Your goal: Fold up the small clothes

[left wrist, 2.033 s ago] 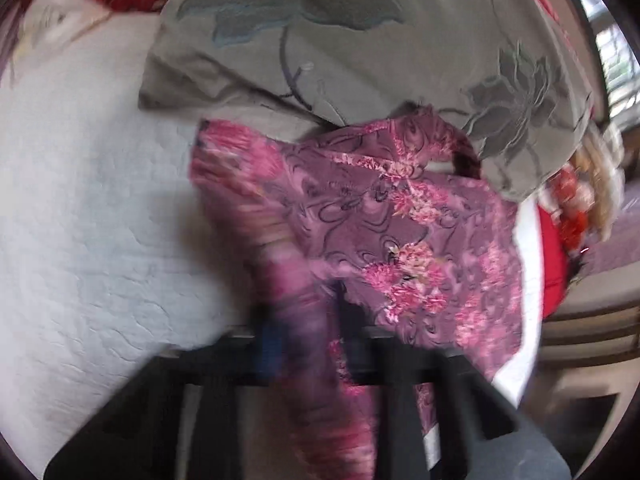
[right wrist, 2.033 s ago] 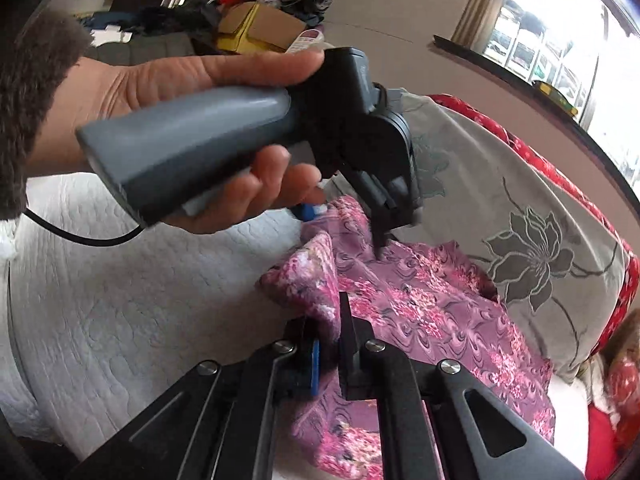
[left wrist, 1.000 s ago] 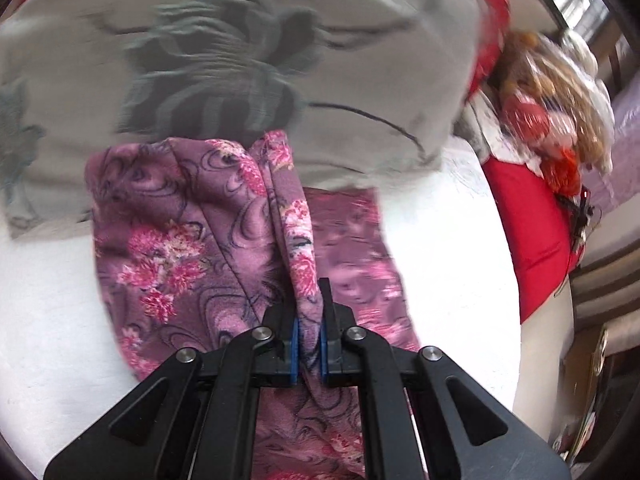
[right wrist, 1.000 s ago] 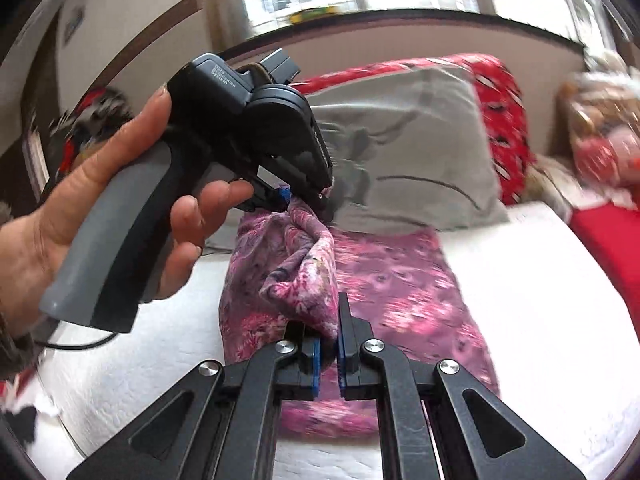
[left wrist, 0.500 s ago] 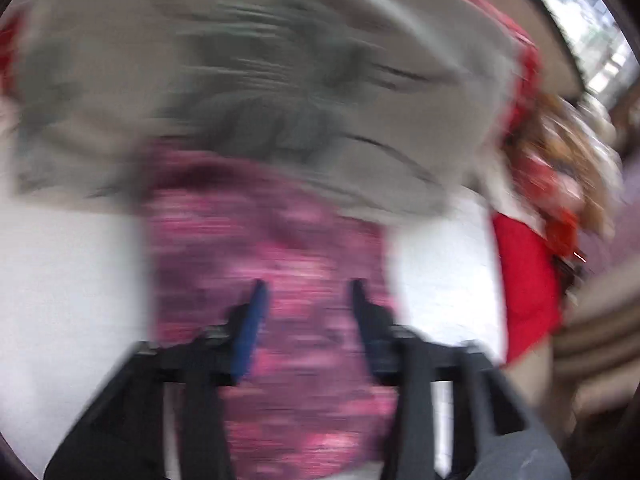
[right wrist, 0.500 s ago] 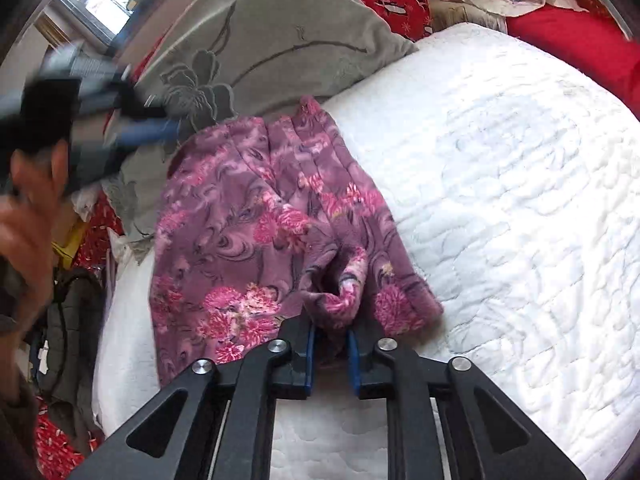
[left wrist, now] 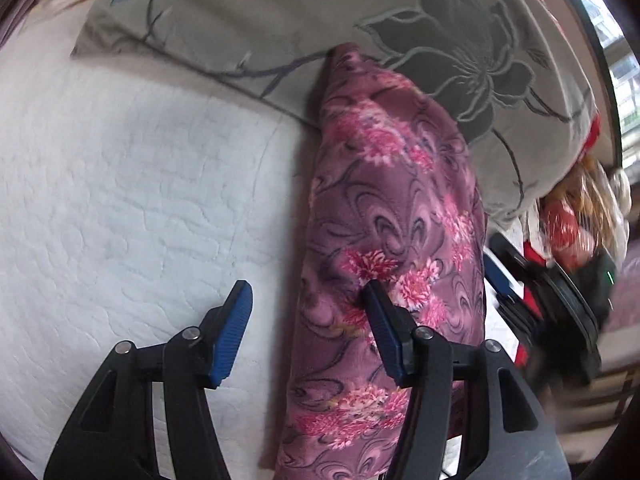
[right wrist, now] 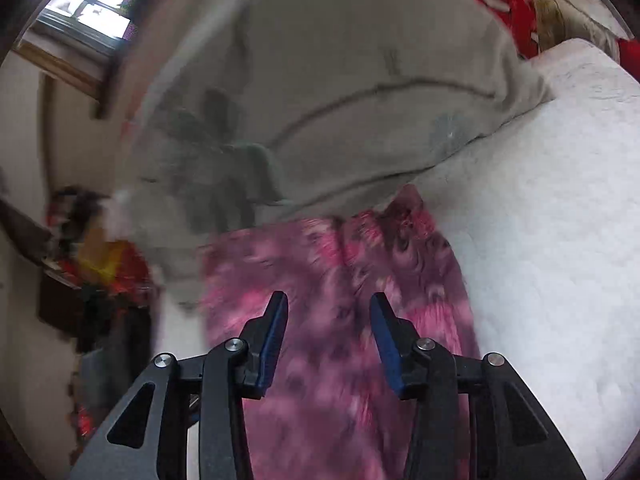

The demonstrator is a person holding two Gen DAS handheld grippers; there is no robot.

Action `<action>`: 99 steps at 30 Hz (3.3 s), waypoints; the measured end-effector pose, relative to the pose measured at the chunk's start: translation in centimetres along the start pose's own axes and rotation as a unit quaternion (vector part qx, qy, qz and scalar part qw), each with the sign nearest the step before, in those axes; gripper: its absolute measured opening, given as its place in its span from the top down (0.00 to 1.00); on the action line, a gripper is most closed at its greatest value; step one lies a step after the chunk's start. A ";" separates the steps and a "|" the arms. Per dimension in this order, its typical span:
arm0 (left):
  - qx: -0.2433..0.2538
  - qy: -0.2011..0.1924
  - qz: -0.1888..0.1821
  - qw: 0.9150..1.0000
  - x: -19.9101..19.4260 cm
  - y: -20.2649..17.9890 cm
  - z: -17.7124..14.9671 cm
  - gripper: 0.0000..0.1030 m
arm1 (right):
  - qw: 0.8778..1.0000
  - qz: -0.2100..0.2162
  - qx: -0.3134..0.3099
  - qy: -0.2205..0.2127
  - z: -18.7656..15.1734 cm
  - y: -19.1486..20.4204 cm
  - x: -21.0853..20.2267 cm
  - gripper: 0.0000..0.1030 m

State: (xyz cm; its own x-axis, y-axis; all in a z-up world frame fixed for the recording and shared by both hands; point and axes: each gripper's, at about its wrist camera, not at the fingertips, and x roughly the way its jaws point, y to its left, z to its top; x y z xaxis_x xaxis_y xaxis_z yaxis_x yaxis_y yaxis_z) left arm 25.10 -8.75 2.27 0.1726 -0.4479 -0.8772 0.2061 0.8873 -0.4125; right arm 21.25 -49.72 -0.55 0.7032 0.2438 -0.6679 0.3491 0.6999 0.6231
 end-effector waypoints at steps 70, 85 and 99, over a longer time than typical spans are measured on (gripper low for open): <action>0.096 0.007 0.061 0.993 2.4 -7.3 1.5 0.35 | 1.000 -0.022 -0.018 -0.011 0.0 -3.4 -5.5 0.54; 0.106 -0.010 0.072 0.992 4.4 -8.6 3.6 0.32 | 0.999 -0.052 -0.006 -0.008 2.3 -4.7 -0.5 0.85; 0.154 -0.010 0.072 0.985 0.8 -8.0 -8.8 0.30 | 0.981 -0.044 -0.187 0.029 -6.4 -0.2 -5.9 0.74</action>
State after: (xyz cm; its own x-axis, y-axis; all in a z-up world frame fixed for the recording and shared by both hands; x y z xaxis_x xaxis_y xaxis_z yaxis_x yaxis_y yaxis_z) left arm 15.11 -15.23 2.69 0.2400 -0.3250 -0.9148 0.4606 0.8676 -0.1874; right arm 13.06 -47.02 0.62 0.6403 0.2014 -0.7413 0.1472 0.9150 0.3757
